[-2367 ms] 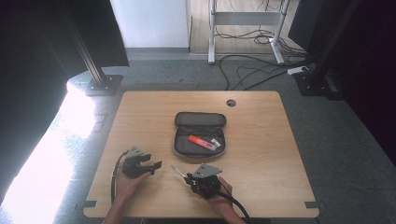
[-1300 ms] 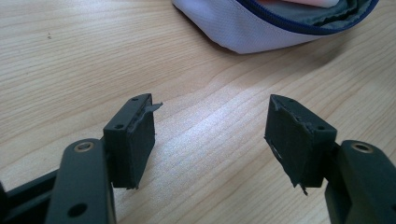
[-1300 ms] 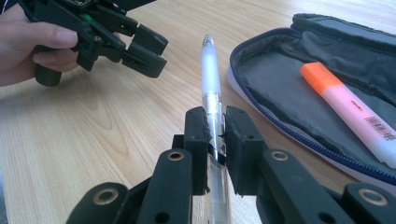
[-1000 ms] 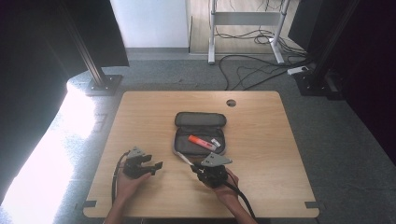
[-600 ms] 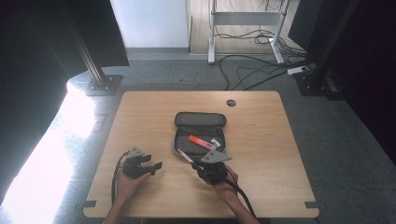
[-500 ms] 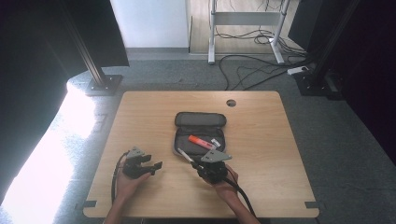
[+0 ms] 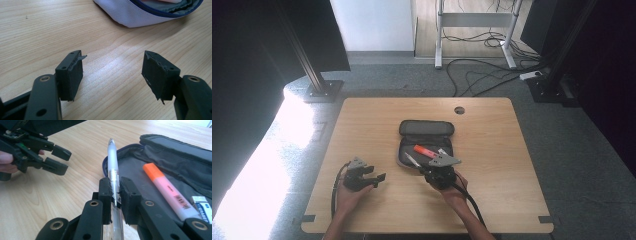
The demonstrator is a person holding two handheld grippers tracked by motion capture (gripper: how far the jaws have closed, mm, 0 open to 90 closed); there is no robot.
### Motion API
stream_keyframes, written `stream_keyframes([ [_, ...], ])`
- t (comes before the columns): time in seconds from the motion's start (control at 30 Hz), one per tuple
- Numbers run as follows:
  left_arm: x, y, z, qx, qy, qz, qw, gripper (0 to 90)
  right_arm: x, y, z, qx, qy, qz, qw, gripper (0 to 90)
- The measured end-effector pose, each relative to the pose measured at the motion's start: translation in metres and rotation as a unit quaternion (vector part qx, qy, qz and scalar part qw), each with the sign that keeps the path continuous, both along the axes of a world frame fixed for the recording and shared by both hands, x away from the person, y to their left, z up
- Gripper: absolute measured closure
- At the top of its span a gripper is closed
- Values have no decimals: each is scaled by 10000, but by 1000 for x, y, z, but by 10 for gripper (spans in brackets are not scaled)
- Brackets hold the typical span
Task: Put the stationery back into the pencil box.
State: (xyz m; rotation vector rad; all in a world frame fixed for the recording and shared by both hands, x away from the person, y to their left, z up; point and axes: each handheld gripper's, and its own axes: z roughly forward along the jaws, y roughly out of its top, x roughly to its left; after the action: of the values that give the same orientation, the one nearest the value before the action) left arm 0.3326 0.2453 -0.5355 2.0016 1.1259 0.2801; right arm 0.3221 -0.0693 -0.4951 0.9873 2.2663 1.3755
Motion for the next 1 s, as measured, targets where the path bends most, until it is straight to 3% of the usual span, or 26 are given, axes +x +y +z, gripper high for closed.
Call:
stream_keyframes([
  [0.63,1,0,-1,23,26,1,10000,336,26,3,3,-111,18,-50,9999,787],
  [1.0,1,0,-2,28,41,-5,10000,336,41,8,-4,-219,129,-90,9996,787],
])
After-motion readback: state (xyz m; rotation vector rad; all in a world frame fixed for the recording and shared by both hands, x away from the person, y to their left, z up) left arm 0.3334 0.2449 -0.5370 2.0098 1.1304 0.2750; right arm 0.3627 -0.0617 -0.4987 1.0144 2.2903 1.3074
